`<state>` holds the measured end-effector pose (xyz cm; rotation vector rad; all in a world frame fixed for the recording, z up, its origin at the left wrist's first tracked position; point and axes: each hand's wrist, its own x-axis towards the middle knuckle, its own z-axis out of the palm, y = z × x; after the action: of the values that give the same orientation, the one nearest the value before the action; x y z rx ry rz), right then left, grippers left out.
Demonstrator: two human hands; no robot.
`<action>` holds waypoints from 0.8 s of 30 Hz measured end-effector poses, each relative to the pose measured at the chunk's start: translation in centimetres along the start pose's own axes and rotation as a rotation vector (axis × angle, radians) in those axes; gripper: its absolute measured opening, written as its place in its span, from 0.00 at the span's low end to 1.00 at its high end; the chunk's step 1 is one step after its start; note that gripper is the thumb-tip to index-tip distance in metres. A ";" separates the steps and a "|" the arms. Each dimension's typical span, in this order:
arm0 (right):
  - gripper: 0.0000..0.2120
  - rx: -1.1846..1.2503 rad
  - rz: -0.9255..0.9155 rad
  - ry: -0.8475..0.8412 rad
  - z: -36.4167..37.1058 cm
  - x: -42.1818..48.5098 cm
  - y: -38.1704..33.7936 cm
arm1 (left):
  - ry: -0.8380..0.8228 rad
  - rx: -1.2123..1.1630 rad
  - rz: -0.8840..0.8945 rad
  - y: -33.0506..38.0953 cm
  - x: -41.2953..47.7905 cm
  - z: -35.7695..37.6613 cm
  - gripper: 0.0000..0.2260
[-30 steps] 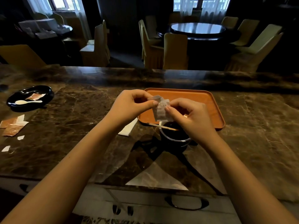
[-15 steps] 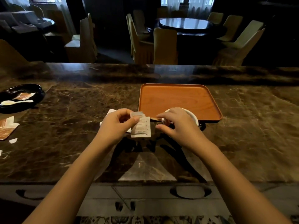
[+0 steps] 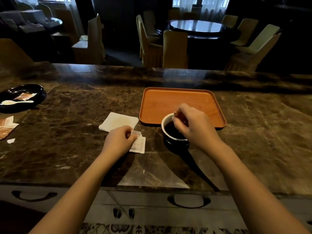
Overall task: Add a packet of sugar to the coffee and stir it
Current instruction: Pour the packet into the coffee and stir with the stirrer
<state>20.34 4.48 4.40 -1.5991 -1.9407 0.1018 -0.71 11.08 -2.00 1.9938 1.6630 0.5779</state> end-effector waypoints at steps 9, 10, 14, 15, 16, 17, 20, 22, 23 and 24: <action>0.05 0.191 0.145 0.118 -0.5 -2.0 3.9 | 0.326 0.339 0.053 1.7 -1.9 1.6 0.15; 0.06 0.209 0.144 0.130 -0.4 -2.2 4.0 | 0.349 0.339 0.067 2.3 -2.8 1.8 0.16; 0.07 0.290 0.160 0.187 -0.1 -2.6 3.8 | 0.159 0.244 0.223 3.9 -6.1 4.0 0.20; 0.07 0.313 0.168 0.178 0.0 -2.6 3.7 | 0.087 0.227 0.242 3.9 -6.6 4.8 0.22; 0.07 0.338 0.172 0.159 0.1 -2.7 3.6 | 0.036 0.234 0.252 3.9 -6.9 5.5 0.23; 0.07 0.359 0.174 0.136 0.2 -2.8 3.5 | 0.013 0.251 0.256 3.7 -7.1 6.0 0.23; 0.07 0.401 0.180 0.094 -0.2 -3.2 3.6 | 0.024 0.273 0.240 3.3 -7.4 6.5 0.24; 0.07 0.391 0.187 0.090 -0.8 -3.3 3.9 | 0.035 0.268 0.248 3.1 -7.4 6.5 0.24; 0.07 0.365 0.188 0.095 -1.0 -3.4 4.0 | 0.040 0.264 0.255 3.0 -7.4 6.5 0.24; 0.07 0.332 0.187 0.106 -1.2 -3.4 4.2 | 0.047 0.265 0.259 2.9 -7.5 6.6 0.24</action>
<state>24.86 2.10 2.18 -1.5240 -1.5941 0.3864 4.21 2.65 -5.59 2.4279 1.5880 0.5190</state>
